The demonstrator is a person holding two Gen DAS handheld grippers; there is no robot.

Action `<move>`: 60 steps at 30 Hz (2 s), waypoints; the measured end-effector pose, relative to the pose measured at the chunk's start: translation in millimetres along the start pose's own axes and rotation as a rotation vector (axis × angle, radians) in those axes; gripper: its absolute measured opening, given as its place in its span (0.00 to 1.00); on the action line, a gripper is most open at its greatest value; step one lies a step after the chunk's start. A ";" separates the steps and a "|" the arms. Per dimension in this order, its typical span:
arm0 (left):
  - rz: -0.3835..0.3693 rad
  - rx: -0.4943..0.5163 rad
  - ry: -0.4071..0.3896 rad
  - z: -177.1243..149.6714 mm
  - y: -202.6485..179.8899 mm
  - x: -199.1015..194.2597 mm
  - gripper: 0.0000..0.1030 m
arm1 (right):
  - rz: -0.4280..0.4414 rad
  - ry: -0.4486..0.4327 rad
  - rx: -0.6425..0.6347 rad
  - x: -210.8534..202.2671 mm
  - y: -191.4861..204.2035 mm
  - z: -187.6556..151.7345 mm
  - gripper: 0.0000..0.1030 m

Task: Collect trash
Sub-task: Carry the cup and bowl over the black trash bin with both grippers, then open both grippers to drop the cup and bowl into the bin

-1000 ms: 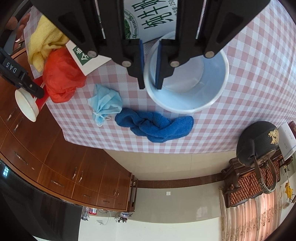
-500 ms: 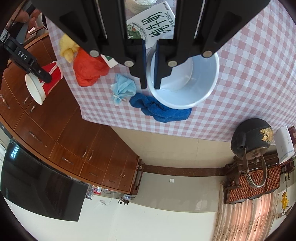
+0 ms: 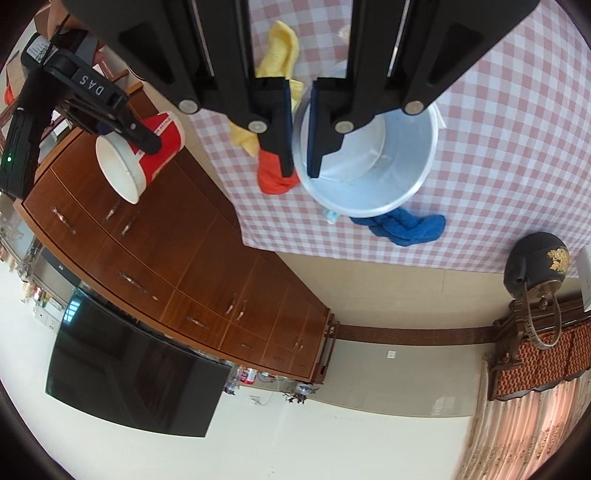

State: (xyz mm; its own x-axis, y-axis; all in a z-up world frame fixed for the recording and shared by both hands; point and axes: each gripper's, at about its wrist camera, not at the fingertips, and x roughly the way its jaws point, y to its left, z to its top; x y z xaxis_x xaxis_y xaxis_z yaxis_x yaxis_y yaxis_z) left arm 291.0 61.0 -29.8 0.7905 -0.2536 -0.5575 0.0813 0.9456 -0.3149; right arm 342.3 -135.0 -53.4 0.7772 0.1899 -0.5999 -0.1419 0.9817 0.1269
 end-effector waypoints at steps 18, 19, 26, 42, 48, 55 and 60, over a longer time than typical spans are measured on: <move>-0.391 0.232 0.247 -92.9 -218.7 33.3 0.08 | -0.283 -0.008 0.220 -140.2 -168.2 -83.0 0.61; -0.409 0.246 0.268 -100.4 -232.2 38.5 0.08 | -0.304 -0.004 0.240 -147.2 -181.3 -89.5 0.61; -0.485 0.340 0.387 -151.0 -304.2 66.5 0.08 | -0.414 0.036 0.368 -181.0 -254.6 -137.0 0.61; -0.497 0.410 0.618 -216.2 -353.1 144.7 0.08 | -0.440 0.212 0.537 -140.6 -357.1 -205.7 0.61; -0.477 0.418 0.656 -230.8 -354.1 162.7 0.08 | -0.434 0.272 0.550 -113.1 -373.8 -218.0 0.61; -0.459 0.386 0.694 -238.3 -352.2 187.8 0.35 | -0.436 0.309 0.564 -95.7 -387.3 -222.9 0.70; -0.454 0.376 0.668 -230.8 -351.2 188.1 0.54 | -0.476 0.293 0.569 -102.0 -390.5 -222.2 0.72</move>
State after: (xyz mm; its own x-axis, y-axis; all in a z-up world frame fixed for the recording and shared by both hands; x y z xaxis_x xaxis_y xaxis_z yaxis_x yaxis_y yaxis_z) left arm 271.0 -365.9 -201.4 0.1239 -0.5748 -0.8089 0.5877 0.6993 -0.4069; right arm 182.3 -534.6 -217.3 0.4714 -0.1748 -0.8644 0.5614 0.8154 0.1413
